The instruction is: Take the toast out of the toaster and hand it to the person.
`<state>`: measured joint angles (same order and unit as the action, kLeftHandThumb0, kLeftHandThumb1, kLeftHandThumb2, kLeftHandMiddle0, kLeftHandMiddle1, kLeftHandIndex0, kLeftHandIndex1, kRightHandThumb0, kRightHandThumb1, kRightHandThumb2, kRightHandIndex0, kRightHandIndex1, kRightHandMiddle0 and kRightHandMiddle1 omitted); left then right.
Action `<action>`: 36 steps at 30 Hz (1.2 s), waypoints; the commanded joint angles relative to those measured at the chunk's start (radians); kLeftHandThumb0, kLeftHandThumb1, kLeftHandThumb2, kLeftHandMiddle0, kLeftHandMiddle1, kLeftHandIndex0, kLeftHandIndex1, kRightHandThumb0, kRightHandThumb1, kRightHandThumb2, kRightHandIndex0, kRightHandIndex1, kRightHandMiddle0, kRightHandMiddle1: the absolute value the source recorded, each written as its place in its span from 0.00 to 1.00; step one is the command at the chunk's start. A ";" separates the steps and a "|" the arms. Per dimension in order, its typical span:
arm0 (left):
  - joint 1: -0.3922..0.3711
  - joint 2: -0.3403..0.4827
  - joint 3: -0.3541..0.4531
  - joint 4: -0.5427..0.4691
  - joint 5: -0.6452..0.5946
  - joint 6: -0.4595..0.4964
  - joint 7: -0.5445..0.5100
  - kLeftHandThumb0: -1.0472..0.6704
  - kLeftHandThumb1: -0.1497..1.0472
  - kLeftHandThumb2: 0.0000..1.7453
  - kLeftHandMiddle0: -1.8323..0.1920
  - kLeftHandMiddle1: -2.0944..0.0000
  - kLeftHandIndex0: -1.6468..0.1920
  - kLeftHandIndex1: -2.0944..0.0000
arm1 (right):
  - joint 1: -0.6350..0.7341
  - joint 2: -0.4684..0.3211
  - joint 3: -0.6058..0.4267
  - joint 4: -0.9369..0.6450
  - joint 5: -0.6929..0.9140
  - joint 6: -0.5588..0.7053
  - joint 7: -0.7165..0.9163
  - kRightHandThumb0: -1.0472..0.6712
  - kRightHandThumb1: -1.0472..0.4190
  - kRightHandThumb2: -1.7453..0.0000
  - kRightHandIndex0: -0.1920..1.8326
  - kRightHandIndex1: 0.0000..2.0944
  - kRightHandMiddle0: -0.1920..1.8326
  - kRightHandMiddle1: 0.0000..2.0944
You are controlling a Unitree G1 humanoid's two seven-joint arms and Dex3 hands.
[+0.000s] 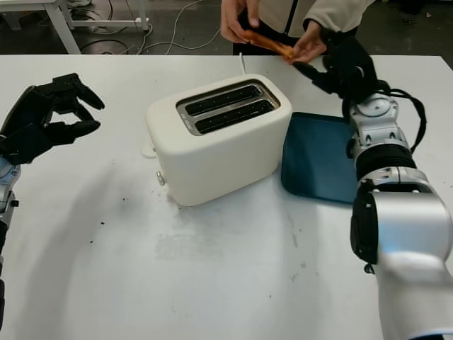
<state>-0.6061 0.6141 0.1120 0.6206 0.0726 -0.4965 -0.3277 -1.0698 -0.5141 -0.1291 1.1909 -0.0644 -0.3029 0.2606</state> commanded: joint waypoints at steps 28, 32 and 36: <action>0.426 -0.298 0.092 -0.476 -0.152 0.183 0.183 0.00 0.89 0.07 0.73 0.36 0.75 0.39 | 1.122 0.329 -0.023 -1.395 0.350 0.087 -0.005 0.16 0.09 0.90 0.18 0.03 0.20 0.00; 0.486 -0.355 0.064 -0.506 -0.168 0.199 0.172 0.00 0.89 0.04 0.73 0.38 0.75 0.40 | 1.178 0.355 0.013 -1.423 0.361 0.136 -0.003 0.16 0.09 0.90 0.15 0.01 0.17 0.00; 0.508 -0.411 0.053 -0.505 -0.159 0.193 0.198 0.00 0.89 0.05 0.75 0.36 0.78 0.37 | 1.204 0.376 0.050 -1.425 0.365 0.191 0.002 0.14 0.09 0.88 0.14 0.01 0.16 0.00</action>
<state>-0.1085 0.2131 0.1693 0.1267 -0.0831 -0.3037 -0.1452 0.1225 -0.1491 -0.0898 -0.2191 0.2848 -0.1380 0.2599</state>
